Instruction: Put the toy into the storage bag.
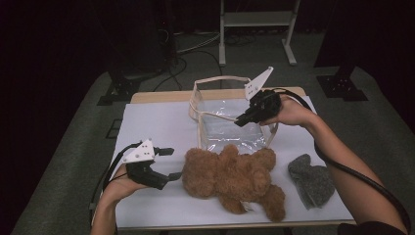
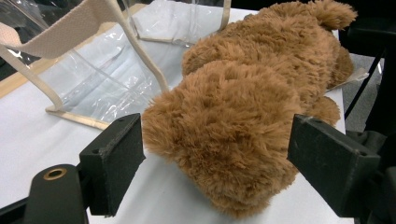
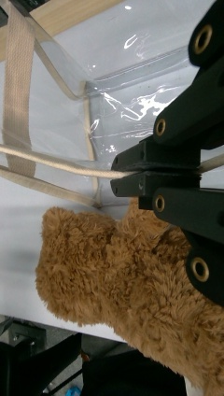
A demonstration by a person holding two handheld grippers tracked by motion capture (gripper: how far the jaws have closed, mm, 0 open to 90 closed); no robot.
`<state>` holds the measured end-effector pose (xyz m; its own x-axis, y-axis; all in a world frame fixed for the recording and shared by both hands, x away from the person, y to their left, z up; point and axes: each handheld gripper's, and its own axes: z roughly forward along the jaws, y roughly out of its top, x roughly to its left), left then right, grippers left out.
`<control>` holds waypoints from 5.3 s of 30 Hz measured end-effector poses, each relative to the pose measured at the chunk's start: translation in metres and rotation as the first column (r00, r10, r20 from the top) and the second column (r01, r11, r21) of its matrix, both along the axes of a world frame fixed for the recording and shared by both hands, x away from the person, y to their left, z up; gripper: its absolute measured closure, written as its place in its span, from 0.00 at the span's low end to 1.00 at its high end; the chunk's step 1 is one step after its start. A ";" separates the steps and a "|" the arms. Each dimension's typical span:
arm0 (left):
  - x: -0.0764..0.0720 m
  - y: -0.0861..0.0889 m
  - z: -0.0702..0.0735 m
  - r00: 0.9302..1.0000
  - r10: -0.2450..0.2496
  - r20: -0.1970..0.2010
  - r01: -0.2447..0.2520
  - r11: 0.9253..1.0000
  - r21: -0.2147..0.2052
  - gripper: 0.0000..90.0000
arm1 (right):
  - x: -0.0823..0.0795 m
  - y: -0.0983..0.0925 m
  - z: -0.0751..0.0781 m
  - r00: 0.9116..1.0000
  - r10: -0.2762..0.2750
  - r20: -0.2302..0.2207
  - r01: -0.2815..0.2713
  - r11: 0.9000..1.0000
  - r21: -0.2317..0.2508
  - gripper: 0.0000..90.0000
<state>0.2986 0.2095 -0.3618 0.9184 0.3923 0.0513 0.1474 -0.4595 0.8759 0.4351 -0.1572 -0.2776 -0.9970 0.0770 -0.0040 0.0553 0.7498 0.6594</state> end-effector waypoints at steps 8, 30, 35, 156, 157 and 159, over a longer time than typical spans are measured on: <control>0.001 0.002 -0.002 1.000 0.005 -0.004 -0.005 1.000 0.002 0.19 | 0.004 0.000 0.000 0.999 -0.045 0.028 0.045 0.999 -0.002 0.85; -0.002 0.004 0.000 1.000 0.008 0.006 -0.008 1.000 -0.006 0.19 | -0.032 -0.015 0.036 0.990 -0.116 0.077 0.107 0.988 0.114 0.49; -0.003 0.002 0.001 1.000 0.005 0.006 -0.005 1.000 -0.010 0.19 | -0.048 -0.009 0.035 0.993 -0.091 0.075 0.083 0.991 0.107 0.46; -0.003 0.013 -0.004 1.000 0.025 -0.002 -0.025 0.999 -0.025 0.18 | -0.097 0.052 -0.090 0.999 -0.010 -0.052 0.010 1.000 -0.001 0.82; -0.003 0.013 -0.004 1.000 0.027 -0.002 -0.027 0.999 -0.024 0.18 | -0.097 0.052 -0.090 0.999 -0.006 -0.046 0.005 1.000 -0.002 0.82; -0.003 0.013 -0.004 1.000 0.026 -0.002 -0.026 0.999 -0.025 0.18 | -0.097 0.051 -0.088 0.999 0.001 -0.045 0.000 1.000 0.003 0.85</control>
